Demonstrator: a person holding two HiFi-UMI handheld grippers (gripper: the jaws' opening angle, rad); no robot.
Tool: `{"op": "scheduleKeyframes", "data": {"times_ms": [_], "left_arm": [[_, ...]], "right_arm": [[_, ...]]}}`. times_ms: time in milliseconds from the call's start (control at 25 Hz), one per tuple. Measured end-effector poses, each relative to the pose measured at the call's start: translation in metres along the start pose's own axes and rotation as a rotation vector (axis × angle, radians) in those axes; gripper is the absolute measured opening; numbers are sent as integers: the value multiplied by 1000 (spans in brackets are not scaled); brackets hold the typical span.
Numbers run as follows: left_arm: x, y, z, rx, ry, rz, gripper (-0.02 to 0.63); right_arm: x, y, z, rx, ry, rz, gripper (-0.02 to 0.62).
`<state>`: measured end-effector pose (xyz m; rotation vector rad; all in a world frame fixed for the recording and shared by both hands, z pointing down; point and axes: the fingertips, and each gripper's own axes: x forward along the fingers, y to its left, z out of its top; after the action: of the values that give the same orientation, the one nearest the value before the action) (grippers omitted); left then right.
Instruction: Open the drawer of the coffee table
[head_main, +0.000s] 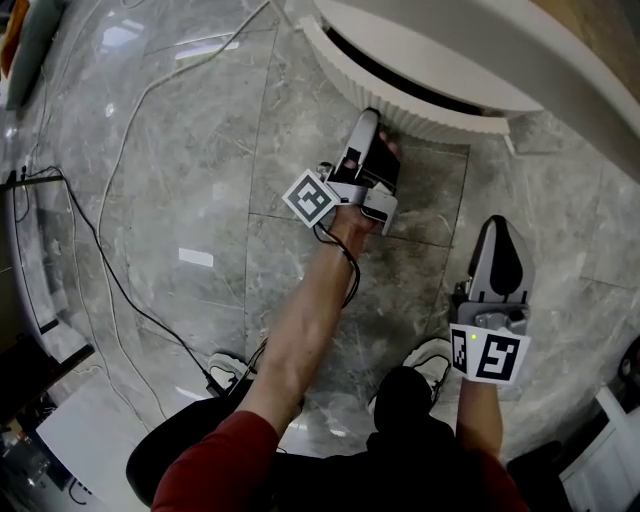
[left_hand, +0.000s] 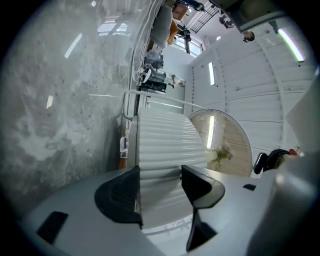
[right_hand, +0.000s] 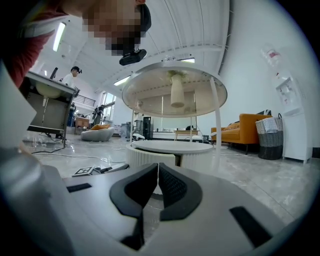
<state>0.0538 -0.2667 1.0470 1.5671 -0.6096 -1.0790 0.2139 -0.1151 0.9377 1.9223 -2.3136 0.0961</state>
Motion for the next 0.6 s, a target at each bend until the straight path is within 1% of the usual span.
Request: {"op": "scheduleKeyframes", "data": {"times_ms": [320, 600], "left_arm": [[-54, -21, 3, 9, -14, 17, 279], [-104, -40, 5, 12, -11, 29, 279]], "right_arm": [[1, 21, 11, -20, -27, 36, 23], [-11, 44, 17, -29, -48, 52, 23]]}}
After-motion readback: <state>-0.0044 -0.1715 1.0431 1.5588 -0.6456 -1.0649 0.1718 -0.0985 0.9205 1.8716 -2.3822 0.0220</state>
